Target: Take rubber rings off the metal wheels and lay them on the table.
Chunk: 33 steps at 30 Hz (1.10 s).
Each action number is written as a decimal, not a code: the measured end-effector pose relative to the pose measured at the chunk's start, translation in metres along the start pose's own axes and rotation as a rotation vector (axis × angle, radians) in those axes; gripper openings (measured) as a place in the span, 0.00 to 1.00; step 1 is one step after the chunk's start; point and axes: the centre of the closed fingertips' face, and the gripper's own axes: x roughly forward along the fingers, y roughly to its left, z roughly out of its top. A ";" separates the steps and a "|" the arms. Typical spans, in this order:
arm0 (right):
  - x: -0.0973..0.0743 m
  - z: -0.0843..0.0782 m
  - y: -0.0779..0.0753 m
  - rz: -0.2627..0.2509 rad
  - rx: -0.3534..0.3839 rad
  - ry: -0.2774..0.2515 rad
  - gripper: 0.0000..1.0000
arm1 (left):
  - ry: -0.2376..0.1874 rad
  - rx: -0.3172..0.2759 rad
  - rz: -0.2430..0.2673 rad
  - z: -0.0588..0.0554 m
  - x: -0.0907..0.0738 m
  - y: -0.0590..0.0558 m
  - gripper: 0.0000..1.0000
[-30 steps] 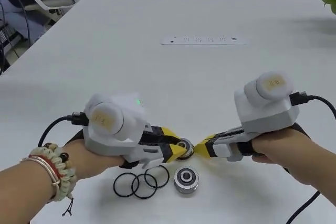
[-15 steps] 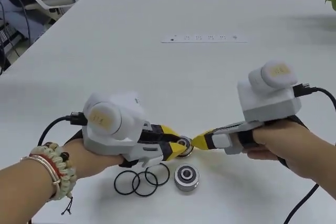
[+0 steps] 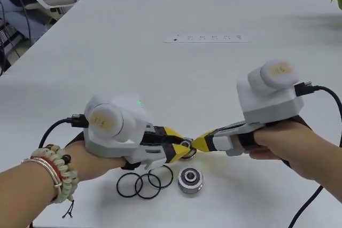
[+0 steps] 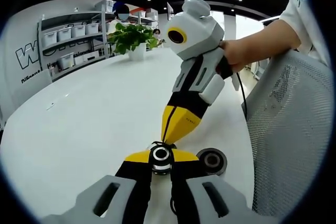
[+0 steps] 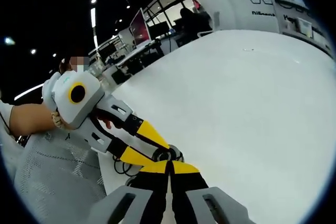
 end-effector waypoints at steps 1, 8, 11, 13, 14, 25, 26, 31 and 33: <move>0.000 0.000 0.000 0.000 -0.001 0.000 0.00 | 0.000 0.000 0.000 0.000 0.000 0.000 0.08; 0.000 0.000 0.002 -0.007 -0.027 0.005 0.00 | -0.004 -0.004 0.000 0.000 0.000 0.000 0.08; -0.001 0.000 0.002 -0.004 -0.027 0.004 0.00 | -0.004 -0.003 0.000 0.000 0.000 0.000 0.08; -0.001 0.000 0.002 -0.003 -0.028 0.003 0.00 | -0.004 -0.003 0.000 0.000 0.000 0.000 0.08; -0.001 0.000 0.003 -0.004 -0.032 0.004 0.00 | -0.005 -0.003 0.001 0.000 0.000 0.000 0.08; 0.000 0.001 0.004 -0.002 -0.062 0.006 0.00 | -0.008 -0.005 -0.002 0.000 0.000 0.000 0.08; 0.000 0.001 0.004 -0.002 -0.064 0.007 0.00 | -0.008 -0.005 -0.002 0.000 0.000 0.000 0.08; 0.000 0.001 0.005 0.004 -0.067 0.005 0.00 | -0.009 -0.005 -0.003 0.000 0.000 0.000 0.08; 0.000 0.002 0.005 0.005 -0.066 0.005 0.00 | -0.009 -0.005 -0.003 0.000 0.000 0.000 0.08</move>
